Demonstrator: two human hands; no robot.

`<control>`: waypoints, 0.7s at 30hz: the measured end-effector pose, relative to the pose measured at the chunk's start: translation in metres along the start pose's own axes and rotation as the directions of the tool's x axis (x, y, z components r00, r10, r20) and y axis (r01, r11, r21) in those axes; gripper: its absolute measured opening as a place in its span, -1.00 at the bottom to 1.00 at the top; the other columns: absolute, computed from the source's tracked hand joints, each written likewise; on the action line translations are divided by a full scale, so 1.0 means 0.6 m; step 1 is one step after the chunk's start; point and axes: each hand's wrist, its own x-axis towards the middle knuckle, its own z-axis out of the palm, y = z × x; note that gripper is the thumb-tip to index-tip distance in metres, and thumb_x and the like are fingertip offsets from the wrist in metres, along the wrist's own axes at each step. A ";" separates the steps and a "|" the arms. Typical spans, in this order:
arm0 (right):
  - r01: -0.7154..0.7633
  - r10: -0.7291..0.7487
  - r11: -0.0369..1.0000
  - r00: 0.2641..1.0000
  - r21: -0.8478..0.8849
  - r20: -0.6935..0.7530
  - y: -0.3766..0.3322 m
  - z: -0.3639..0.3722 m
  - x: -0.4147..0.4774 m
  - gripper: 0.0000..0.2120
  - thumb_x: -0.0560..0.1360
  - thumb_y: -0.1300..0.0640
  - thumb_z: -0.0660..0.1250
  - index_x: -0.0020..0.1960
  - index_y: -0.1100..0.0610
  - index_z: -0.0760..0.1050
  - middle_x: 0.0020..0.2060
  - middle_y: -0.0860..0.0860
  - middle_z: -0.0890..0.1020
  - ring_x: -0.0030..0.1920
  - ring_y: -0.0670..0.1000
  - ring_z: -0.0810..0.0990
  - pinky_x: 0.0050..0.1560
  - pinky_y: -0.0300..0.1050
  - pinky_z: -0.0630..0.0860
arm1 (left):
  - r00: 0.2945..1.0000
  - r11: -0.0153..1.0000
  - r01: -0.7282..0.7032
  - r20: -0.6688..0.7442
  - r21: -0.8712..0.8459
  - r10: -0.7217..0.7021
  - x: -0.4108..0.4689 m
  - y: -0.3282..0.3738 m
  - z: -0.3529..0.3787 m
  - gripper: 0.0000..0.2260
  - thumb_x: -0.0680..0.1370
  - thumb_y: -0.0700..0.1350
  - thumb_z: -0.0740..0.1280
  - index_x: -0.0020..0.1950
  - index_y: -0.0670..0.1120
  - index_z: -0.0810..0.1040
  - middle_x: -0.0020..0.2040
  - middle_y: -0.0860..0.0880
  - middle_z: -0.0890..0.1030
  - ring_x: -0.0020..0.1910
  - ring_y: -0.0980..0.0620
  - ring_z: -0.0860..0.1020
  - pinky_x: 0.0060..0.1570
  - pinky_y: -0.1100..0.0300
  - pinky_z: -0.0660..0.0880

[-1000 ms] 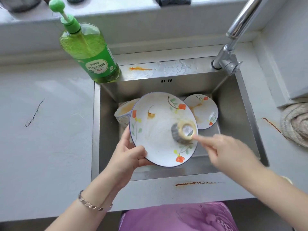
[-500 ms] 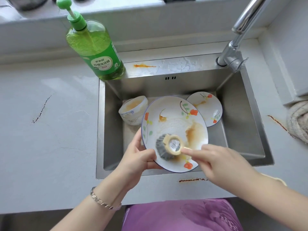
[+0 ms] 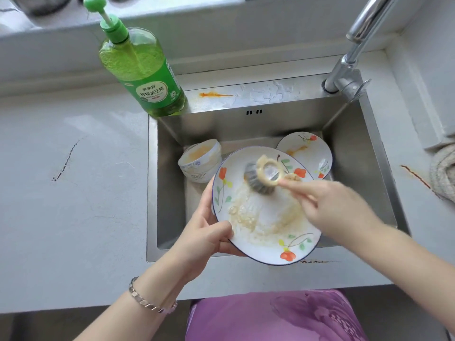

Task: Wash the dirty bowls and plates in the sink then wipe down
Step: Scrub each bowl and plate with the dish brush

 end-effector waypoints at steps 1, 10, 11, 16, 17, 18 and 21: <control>-0.031 0.030 0.998 0.999 -0.053 -0.010 0.012 -0.009 -0.003 -0.63 0.58 0.06 0.16 0.27 -0.35 0.38 -0.13 -0.09 0.57 -0.02 0.05 0.54 -0.13 -0.07 0.45 | 1.000 1.000 0.000 0.011 0.005 0.000 -0.004 0.002 -0.001 -0.19 0.24 -0.34 0.14 0.32 0.38 0.26 0.07 0.20 0.60 -0.07 0.00 0.66 -0.29 0.01 0.61; -0.039 0.043 0.997 0.997 -0.061 0.061 0.001 0.005 -0.008 -0.63 0.58 0.05 0.14 0.27 -0.35 0.36 -0.07 -0.12 0.60 0.00 0.04 0.54 -0.16 -0.10 0.39 | 0.999 0.997 0.038 0.011 0.069 -0.039 -0.007 0.000 -0.004 -0.16 0.26 -0.32 0.15 0.36 0.42 0.14 0.12 0.25 0.56 0.01 0.07 0.63 -0.23 -0.03 0.61; -0.070 0.081 0.988 0.994 -0.140 0.079 0.017 0.001 -0.010 -0.63 0.59 0.03 0.12 0.29 -0.37 0.33 -0.03 -0.06 0.59 0.03 0.06 0.53 -0.14 -0.10 0.39 | 0.999 0.997 0.043 0.010 0.063 -0.044 -0.009 0.001 -0.009 -0.16 0.26 -0.32 0.15 0.36 0.43 0.14 0.13 0.24 0.55 0.03 0.05 0.63 -0.22 -0.06 0.61; 0.134 -0.151 0.986 0.971 0.100 0.188 -0.049 0.032 -0.064 -0.66 0.53 0.03 0.15 0.22 -0.31 0.45 -0.24 -0.13 0.56 -0.12 0.05 0.58 -0.31 -0.11 0.37 | 0.998 0.992 0.053 0.023 0.115 -0.056 -0.009 0.000 -0.008 -0.13 0.27 -0.32 0.16 0.38 0.44 0.06 0.23 0.20 0.50 0.02 0.05 0.63 -0.19 -0.05 0.61; 0.144 -0.157 0.984 0.979 0.101 0.134 -0.045 0.034 -0.053 -0.66 0.51 0.06 0.21 0.19 -0.28 0.50 -0.27 -0.13 0.58 -0.17 0.06 0.58 -0.38 -0.14 0.35 | 0.997 0.991 0.062 0.033 0.116 -0.066 -0.009 -0.001 -0.005 -0.13 0.27 -0.32 0.15 0.38 0.44 0.06 0.24 0.20 0.50 0.00 0.06 0.63 -0.20 -0.05 0.61; 0.111 -0.115 0.992 0.992 0.063 0.060 -0.032 0.033 -0.034 -0.66 0.51 0.09 0.24 0.18 -0.27 0.50 -0.24 -0.13 0.61 -0.16 0.06 0.58 -0.38 -0.14 0.36 | 0.996 0.992 0.074 0.045 0.106 -0.079 -0.010 -0.001 -0.002 -0.14 0.27 -0.32 0.15 0.38 0.43 0.08 0.23 0.19 0.51 -0.01 0.07 0.64 -0.21 -0.06 0.61; -0.067 0.073 0.995 0.995 -0.077 0.069 0.002 0.028 -0.010 -0.64 0.58 0.06 0.16 0.26 -0.34 0.39 0.00 -0.08 0.62 0.03 0.06 0.55 -0.15 -0.08 0.44 | 0.992 0.992 0.101 0.072 0.080 -0.107 -0.014 -0.002 -0.002 -0.17 0.26 -0.32 0.14 0.34 0.43 0.12 0.16 0.20 0.54 -0.03 0.02 0.65 -0.21 -0.10 0.61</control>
